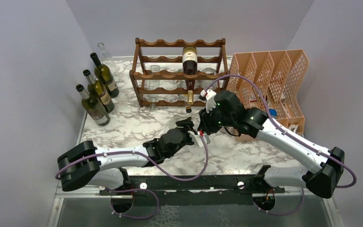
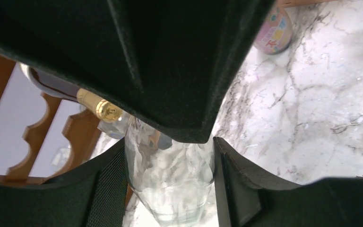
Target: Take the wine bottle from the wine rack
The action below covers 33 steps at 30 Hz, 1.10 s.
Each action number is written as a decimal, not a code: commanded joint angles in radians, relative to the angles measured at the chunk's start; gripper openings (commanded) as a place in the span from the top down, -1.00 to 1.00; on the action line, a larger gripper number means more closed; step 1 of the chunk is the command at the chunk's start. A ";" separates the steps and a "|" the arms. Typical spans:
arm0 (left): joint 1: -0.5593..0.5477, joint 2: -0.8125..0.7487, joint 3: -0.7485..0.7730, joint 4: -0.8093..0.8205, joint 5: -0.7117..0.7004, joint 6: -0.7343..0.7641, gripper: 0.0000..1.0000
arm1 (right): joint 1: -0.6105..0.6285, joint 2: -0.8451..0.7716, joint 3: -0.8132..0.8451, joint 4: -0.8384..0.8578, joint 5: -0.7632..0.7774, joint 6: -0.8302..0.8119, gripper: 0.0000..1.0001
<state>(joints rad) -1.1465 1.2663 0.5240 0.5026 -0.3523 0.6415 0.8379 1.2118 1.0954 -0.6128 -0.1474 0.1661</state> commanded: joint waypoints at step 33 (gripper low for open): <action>0.503 -0.546 0.074 -0.428 -0.156 -0.597 0.87 | -0.001 -0.348 -0.040 0.210 0.350 0.031 -0.99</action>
<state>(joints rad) -0.7021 0.7723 0.5667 0.0483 -0.4629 0.1017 0.8345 0.8612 1.0729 -0.4011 0.1722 0.1848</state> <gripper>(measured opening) 0.617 0.995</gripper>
